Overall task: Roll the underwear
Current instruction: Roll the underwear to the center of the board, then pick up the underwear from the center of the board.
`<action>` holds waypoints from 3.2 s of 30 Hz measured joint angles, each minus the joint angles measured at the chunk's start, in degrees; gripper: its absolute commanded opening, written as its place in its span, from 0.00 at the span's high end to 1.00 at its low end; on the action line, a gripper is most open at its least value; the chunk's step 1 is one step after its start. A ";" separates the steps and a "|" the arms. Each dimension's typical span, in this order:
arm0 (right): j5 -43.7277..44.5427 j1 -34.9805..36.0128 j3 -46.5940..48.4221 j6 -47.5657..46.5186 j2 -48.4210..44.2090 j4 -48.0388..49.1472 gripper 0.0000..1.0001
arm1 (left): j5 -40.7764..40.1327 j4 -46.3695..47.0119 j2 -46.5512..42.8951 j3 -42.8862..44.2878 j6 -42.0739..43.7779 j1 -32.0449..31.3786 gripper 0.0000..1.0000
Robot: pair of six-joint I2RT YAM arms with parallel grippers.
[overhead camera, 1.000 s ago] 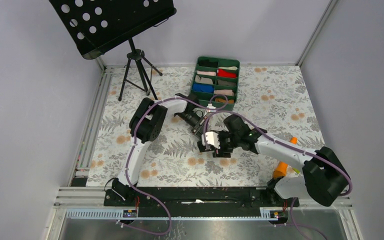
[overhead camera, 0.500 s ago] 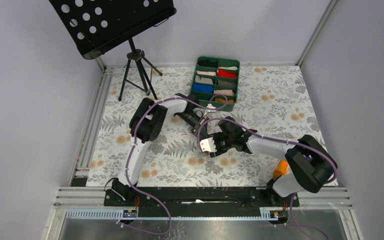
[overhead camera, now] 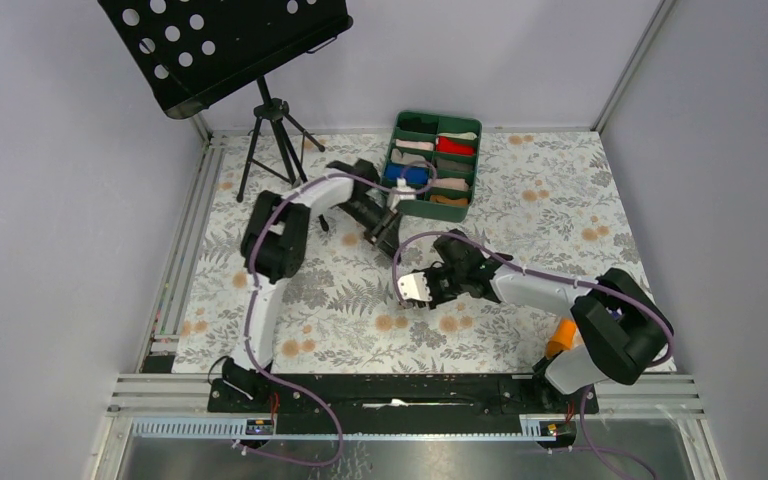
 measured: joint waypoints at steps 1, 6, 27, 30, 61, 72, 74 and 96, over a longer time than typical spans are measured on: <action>-0.11 0.00 0.44 0.50 0.22 -0.68 0.95 | -0.87 0.72 -1.55 -0.44 -0.07 0.81 0.58; -2.80 -1.31 6.12 5.62 3.56 -7.58 0.98 | -5.92 10.49 -21.86 -13.70 -1.64 4.00 0.54; -29.92 -16.28 30.67 19.23 28.59 -35.91 0.97 | -30.45 49.29 -57.11 -57.53 12.79 -16.96 0.28; -30.16 -16.28 30.32 20.04 28.65 -36.52 0.96 | -31.21 54.71 -51.04 -57.68 13.20 -18.18 0.30; -22.25 -37.05 46.10 30.99 5.35 -47.47 0.38 | -27.50 45.00 -31.15 -41.13 10.23 -19.98 1.00; -7.32 -35.19 8.13 29.66 -36.39 -32.98 0.50 | -14.53 35.47 -20.39 -29.09 -0.15 -16.41 1.00; -7.37 -35.19 5.66 25.51 -38.21 -35.71 0.50 | -12.02 33.42 -18.23 -26.84 -1.57 -15.32 1.00; 4.81 2.82 -4.83 8.26 -20.68 -14.36 0.25 | -1.03 24.22 -9.73 -19.43 -7.28 -13.92 1.00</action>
